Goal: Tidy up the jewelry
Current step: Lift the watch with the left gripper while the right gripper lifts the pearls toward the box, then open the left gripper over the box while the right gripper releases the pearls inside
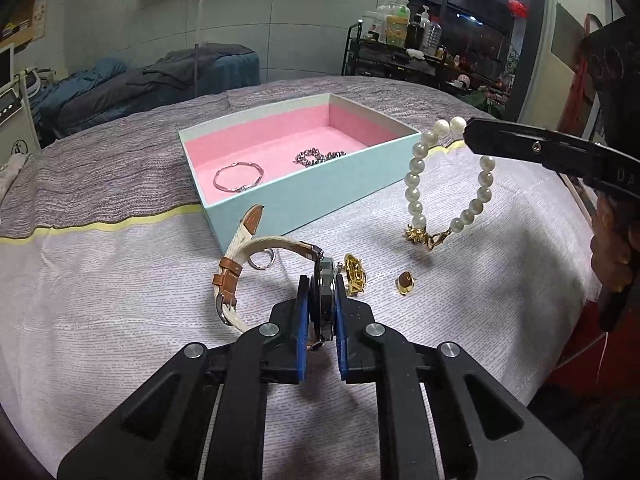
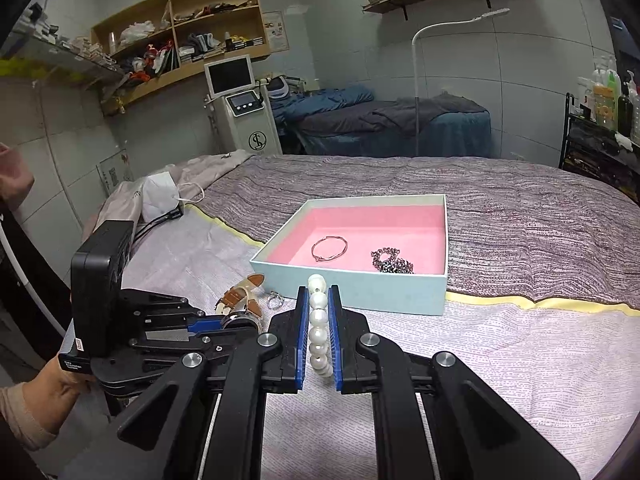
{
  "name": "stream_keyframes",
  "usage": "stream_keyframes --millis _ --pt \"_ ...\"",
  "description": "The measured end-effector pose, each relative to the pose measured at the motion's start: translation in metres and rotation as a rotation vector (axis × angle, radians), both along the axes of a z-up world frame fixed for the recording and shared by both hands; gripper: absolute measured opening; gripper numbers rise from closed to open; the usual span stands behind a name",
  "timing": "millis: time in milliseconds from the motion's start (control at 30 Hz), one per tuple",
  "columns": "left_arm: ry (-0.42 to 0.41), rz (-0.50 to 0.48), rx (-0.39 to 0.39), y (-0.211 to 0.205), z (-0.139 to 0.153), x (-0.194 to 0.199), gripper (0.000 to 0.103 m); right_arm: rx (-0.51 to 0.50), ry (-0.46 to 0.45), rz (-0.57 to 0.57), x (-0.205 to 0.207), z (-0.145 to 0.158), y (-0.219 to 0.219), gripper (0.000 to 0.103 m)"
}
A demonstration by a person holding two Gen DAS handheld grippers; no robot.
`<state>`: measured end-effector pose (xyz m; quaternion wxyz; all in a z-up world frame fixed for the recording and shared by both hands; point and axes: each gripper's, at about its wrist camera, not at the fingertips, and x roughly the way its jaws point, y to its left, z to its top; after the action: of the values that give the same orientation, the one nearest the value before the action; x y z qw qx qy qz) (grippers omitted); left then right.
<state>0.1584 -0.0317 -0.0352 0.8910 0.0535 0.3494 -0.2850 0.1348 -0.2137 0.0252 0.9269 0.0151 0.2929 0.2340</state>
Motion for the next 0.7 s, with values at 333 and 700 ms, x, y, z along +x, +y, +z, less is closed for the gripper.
stream_keyframes --millis 333,700 --pt "-0.116 0.047 -0.08 -0.002 0.048 0.019 0.011 0.021 -0.065 -0.001 0.022 0.026 0.007 0.009" --pt "-0.025 0.03 -0.074 -0.03 0.055 0.111 0.011 -0.011 -0.004 -0.093 0.113 0.023 0.003 0.009"
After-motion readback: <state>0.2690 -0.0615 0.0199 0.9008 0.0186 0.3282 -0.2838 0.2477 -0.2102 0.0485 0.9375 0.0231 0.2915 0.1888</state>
